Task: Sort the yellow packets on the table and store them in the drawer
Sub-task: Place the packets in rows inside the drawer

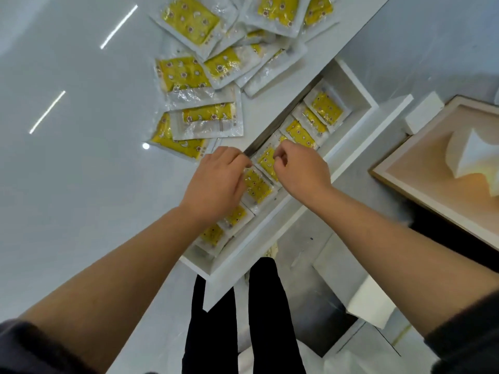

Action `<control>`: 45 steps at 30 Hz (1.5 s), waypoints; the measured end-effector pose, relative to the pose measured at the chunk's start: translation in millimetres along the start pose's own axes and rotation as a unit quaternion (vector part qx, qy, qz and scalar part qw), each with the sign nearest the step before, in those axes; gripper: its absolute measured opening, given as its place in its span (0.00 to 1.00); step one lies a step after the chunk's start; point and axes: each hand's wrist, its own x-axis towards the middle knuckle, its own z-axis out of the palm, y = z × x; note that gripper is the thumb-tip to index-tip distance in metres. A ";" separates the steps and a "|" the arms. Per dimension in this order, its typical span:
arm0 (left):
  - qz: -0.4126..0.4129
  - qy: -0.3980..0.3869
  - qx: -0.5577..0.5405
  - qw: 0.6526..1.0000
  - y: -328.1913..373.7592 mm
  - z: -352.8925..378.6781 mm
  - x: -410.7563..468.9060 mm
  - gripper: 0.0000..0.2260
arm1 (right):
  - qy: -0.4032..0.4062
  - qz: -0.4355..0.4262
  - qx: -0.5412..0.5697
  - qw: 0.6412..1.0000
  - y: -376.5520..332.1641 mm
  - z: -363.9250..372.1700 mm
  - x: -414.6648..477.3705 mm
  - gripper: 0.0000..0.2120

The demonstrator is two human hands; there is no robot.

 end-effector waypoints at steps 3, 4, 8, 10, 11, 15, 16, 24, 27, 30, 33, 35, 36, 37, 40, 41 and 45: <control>-0.024 0.030 0.040 0.998 -15.1 -19.9 6.7 0.10 | -0.002 0.006 0.027 1.000 -15.6 -4.8 0.6 0.07; -0.043 0.045 0.055 0.997 -21.5 -26.1 10.4 0.11 | -0.001 0.003 0.035 0.999 -21.7 -6.4 1.9 0.08; -0.129 0.085 0.084 0.984 -44.5 -52.5 34.6 0.16 | 0.021 -0.004 0.066 0.998 -45.4 -11.6 12.2 0.08; -0.150 0.091 0.093 0.980 -54.0 -61.2 48.5 0.18 | 0.031 -0.008 0.081 0.996 -55.7 -13.6 19.5 0.08; -0.157 0.088 0.095 0.979 -58.5 -63.2 54.7 0.19 | 0.033 -0.008 0.087 0.996 -60.2 -14.0 23.9 0.08; -0.176 0.047 0.103 0.978 -72.5 -62.1 72.1 0.26 | 0.041 0.015 0.144 0.989 -72.9 -12.1 43.2 0.08; -0.183 0.039 0.106 0.977 -73.5 -61.9 75.2 0.28 | 0.043 0.027 0.161 0.986 -75.1 -10.7 46.9 0.09; -0.283 0.028 0.126 0.951 -65.2 -68.6 86.5 0.35 | -0.034 0.159 0.315 0.935 -91.0 -1.2 57.0 0.15; -0.305 0.025 0.075 0.949 -62.2 -69.9 80.7 0.33 | -0.040 0.218 0.454 0.863 -89.8 4.7 54.2 0.02; -0.322 0.014 0.010 0.947 -54.7 -71.4 71.0 0.31 | -0.047 0.255 0.654 0.710 -82.4 5.1 49.9 0.02; -0.320 0.011 -0.023 0.947 -44.9 -69.9 59.7 0.30 | -0.068 0.235 0.802 0.544 -75.6 5.4 42.1 0.07; -0.321 0.025 -0.040 0.946 -40.9 -67.2 53.2 0.28 | -0.054 0.242 0.809 0.532 -73.9 8.8 37.3 0.10; -0.325 0.038 -0.063 0.943 -39.6 -66.2 50.9 0.25 | -0.039 0.252 0.800 0.542 -73.6 11.1 35.7 0.08; -0.330 0.053 -0.097 0.938 -38.9 -65.6 49.5 0.21 | -0.023 0.265 0.789 0.554 -72.8 14.0 34.5 0.06; -0.351 0.087 -0.192 0.913 -37.0 -65.0 49.8 0.07 | 0.005 0.298 0.766 0.570 -70.5 23.5 32.8 0.13; -0.348 0.089 -0.194 0.913 -35.4 -64.7 49.8 0.04 | 0.001 0.301 0.767 0.567 -71.2 25.6 32.1 0.17; -0.292 0.074 -0.156 0.941 -27.3 -60.6 46.8 0.04 | -0.102 0.228 0.785 0.567 -76.0 24.6 27.7 0.32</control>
